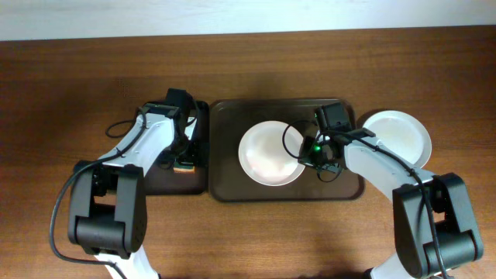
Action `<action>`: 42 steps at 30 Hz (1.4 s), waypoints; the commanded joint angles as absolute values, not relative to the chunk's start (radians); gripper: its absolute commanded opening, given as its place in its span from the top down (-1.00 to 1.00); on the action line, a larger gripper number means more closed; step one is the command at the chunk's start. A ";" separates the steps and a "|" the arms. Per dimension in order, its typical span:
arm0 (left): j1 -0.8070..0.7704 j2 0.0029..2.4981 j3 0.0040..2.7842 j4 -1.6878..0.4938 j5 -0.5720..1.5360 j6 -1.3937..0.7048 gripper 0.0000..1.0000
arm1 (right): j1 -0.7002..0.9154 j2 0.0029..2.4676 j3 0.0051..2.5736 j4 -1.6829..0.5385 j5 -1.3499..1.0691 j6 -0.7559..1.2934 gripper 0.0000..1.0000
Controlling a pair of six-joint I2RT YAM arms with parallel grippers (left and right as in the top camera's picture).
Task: Clean dirty plates on tray and stack at the side
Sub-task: 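Lift the cleaned plate with right gripper and place it on the side stack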
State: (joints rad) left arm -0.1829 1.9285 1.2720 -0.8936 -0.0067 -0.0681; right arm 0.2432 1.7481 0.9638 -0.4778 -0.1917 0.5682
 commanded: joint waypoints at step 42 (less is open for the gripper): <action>-0.181 1.901 1.289 -0.891 0.009 -0.063 -0.99 | 0.713 1.403 1.077 -0.537 1.138 0.082 0.92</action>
State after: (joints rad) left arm -0.1829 1.9285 1.2720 -0.8932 -0.0032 -0.0681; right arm 0.7052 1.4277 1.0576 -0.5449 1.0279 0.0780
